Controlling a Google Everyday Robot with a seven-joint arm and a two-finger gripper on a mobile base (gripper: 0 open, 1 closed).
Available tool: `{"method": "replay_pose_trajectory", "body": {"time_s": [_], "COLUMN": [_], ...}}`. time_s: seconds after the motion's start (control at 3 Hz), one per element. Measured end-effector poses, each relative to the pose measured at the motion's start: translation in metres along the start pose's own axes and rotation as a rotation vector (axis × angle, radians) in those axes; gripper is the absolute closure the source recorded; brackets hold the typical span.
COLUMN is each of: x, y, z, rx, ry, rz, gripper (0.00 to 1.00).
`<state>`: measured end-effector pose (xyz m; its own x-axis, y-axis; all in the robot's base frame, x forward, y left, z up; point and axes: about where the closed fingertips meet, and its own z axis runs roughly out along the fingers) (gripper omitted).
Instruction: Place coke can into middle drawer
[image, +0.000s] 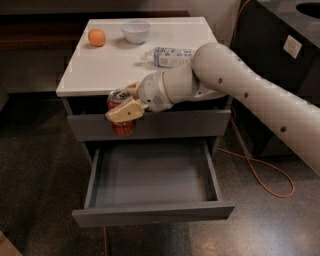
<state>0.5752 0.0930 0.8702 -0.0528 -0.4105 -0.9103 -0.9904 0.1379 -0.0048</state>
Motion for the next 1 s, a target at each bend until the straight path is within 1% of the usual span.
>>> {"method": "replay_pose_trajectory", "body": {"time_s": [0.33, 0.67, 1.0], "x": [0.046, 0.080, 0.146], "y": [0.008, 0.008, 0.007], "z": [0.011, 0.022, 0.046], "rx": [-0.057, -0.092, -0.124], "ry": [0.029, 0.051, 0.059], "rz": [-0.047, -0.086, -0.119], "gripper": [1.00, 1.00, 1.00]}}
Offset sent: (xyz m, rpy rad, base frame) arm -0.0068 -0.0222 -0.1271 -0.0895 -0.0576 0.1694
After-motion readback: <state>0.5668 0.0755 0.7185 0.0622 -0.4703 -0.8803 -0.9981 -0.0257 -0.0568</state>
